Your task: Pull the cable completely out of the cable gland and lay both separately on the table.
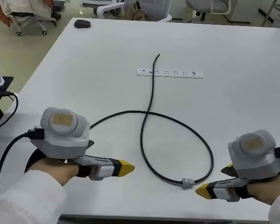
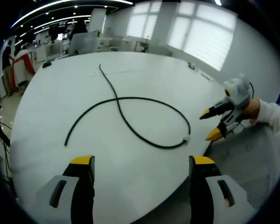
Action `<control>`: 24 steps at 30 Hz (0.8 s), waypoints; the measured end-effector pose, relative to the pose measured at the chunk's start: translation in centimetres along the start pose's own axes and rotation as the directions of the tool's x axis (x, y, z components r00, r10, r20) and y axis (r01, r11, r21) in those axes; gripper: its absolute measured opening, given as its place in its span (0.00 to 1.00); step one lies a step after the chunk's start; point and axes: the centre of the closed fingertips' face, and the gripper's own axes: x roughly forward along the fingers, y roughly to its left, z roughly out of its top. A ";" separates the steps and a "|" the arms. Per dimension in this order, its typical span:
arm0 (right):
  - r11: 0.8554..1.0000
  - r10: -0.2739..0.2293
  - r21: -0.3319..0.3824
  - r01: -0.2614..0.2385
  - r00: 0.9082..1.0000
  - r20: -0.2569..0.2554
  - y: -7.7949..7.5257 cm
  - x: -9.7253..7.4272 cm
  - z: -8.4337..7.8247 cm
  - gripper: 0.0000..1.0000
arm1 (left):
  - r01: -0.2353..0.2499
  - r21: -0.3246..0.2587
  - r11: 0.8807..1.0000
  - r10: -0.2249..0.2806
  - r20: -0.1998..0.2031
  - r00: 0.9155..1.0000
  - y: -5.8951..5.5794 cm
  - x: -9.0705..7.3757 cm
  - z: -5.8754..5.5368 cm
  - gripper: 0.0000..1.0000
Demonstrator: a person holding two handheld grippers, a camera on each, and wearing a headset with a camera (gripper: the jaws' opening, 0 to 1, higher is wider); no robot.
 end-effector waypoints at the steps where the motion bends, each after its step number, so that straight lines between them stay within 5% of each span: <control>1: 1.000 0.000 -0.001 0.000 1.000 0.000 0.0 0.0 0.0 0.64 | 0.000 0.001 1.000 0.000 0.000 1.000 0.0 0.0 0.0 0.84; 24: 1.000 0.006 -0.019 -0.005 1.000 0.005 0.1 0.1 0.2 0.65 | 0.008 0.006 1.000 -0.008 -0.004 1.000 -0.2 0.2 0.0 0.84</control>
